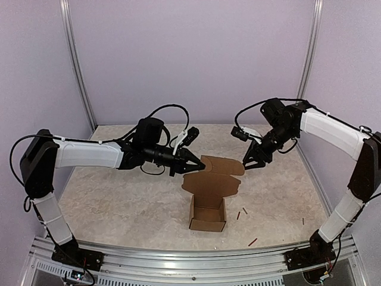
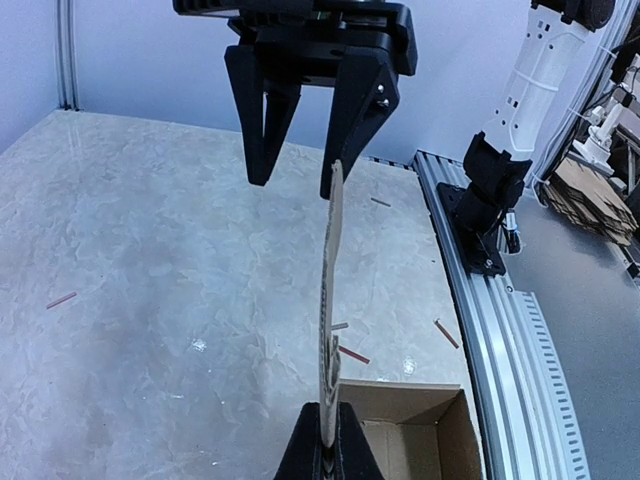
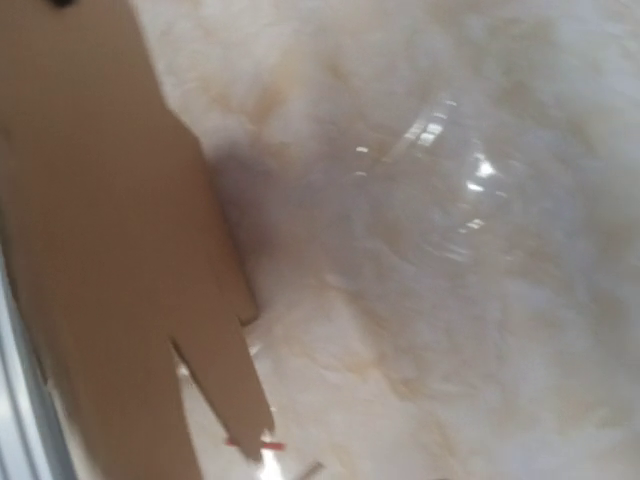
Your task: Fold the paper box
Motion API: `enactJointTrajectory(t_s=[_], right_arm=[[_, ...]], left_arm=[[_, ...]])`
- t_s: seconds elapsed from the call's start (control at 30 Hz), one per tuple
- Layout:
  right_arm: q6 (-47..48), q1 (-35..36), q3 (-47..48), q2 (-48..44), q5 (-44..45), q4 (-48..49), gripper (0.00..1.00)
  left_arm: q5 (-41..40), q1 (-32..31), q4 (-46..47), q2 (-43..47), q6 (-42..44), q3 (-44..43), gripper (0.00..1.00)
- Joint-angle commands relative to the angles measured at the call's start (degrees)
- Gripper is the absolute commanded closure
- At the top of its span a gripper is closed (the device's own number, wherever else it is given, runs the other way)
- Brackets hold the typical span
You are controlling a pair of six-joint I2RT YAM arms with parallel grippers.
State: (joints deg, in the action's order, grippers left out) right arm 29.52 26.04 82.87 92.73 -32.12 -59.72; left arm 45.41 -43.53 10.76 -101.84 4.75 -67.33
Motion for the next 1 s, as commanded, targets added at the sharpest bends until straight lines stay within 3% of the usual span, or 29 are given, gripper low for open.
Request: enactJointTrajectory(t_s=[0.0, 0.3, 0.7, 0.8, 0.97], right_arm=[[4.3, -3.6, 0.3, -2.7, -2.7, -1.5, 0.53], [8.4, -3.9, -2.4, -9.8, -7.5, 1.1, 0.4], [3.9, -0.3, -3.1, -2.6, -8.1, 5.7, 0.41], [3.6, 0.4, -1.8, -1.0, -8.9, 5.4, 0.49], [3.7, 0.9, -0.7, 1.4, -9.5, 3.9, 0.87]], left_arm=[[0.5, 0.9, 1.4, 1.6, 1.6, 1.8, 1.0], [1.9, 1.0, 2.8, 1.8, 1.8, 2.1, 1.0], [3.3, 0.8, 5.1, 2.1, 1.0, 2.6, 1.0], [3.3, 0.8, 5.2, 1.9, 0.8, 2.3, 1.0], [3.6, 0.7, 6.0, 1.2, 0.0, 1.3, 0.99]])
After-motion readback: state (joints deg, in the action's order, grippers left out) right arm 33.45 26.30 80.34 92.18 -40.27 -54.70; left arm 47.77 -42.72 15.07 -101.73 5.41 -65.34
